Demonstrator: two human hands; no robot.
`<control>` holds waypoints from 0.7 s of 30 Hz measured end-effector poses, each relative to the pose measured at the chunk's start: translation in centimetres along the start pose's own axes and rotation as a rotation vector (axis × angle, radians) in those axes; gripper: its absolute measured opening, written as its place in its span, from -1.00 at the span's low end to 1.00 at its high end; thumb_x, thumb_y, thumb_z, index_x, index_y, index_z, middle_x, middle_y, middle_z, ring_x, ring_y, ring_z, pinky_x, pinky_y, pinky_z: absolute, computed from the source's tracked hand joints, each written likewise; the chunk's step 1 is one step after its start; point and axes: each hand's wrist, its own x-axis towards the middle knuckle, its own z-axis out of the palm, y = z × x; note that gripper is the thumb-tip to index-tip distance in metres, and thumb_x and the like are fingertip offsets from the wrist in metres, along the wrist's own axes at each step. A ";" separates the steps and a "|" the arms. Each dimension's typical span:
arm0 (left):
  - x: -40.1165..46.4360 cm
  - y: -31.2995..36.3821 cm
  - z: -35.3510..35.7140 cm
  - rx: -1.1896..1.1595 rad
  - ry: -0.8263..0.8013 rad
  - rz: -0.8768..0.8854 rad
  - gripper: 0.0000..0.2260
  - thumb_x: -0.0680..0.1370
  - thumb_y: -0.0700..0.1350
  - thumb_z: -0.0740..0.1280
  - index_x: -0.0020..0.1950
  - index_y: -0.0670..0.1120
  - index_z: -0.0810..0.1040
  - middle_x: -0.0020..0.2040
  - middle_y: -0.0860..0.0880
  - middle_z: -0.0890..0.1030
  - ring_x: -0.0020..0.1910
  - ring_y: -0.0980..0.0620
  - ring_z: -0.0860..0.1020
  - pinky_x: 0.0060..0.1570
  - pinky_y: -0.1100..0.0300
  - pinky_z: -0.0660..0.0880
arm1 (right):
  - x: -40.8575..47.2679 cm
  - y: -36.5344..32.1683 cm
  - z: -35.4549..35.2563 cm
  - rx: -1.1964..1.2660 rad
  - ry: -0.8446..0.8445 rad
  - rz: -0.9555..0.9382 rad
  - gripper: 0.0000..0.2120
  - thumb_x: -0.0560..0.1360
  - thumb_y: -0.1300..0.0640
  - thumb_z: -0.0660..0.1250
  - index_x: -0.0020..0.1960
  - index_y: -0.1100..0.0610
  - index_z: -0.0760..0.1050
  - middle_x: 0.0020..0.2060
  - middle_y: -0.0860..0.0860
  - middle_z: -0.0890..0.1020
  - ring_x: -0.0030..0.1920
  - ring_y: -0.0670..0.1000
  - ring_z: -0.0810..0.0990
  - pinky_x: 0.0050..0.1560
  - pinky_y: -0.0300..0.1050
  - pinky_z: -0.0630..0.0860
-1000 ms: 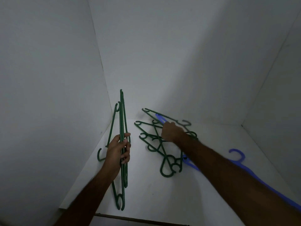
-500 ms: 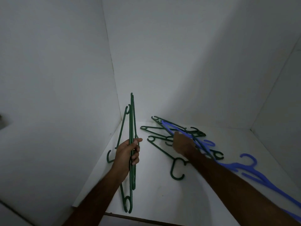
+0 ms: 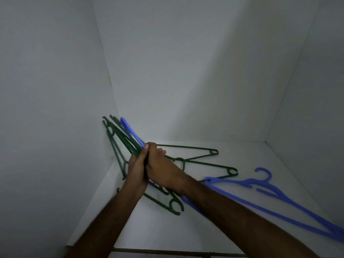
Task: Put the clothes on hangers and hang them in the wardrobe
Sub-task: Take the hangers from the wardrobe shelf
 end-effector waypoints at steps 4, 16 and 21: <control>0.1 0.7 -0.7 0.053 0.118 0.125 -0.83 0.62 -0.21 0.31 0.13 -0.30 0.55 -0.08 -0.22 0.70 -0.10 -0.19 0.69 -0.17 0.05 0.66 | -1.3 1.1 -2.6 0.106 -0.213 -0.074 -0.44 0.64 0.13 0.28 0.54 0.11 0.08 0.26 0.10 0.56 0.00 0.00 0.60 0.01 -0.10 0.54; -0.2 1.7 -1.0 0.108 0.017 0.088 -0.93 0.64 -0.13 0.30 0.06 -0.13 0.52 -0.25 -0.07 0.53 -0.42 0.03 0.49 -0.45 0.12 0.55 | -13.7 21.3 -10.4 -0.713 -0.438 0.605 -0.46 0.62 -0.03 0.31 0.49 0.13 0.20 0.42 0.11 0.36 0.28 0.10 0.42 0.21 0.03 0.42; -0.1 1.6 -0.7 0.113 0.014 0.084 -0.94 0.64 -0.13 0.30 0.04 -0.11 0.52 -0.25 -0.05 0.54 -0.42 0.04 0.49 -0.44 0.13 0.56 | -14.1 22.2 -11.0 -0.719 -0.356 0.426 -0.88 0.62 0.15 0.22 0.13 0.02 0.33 0.09 -0.02 0.42 -0.04 -0.02 0.44 -0.01 -0.13 0.40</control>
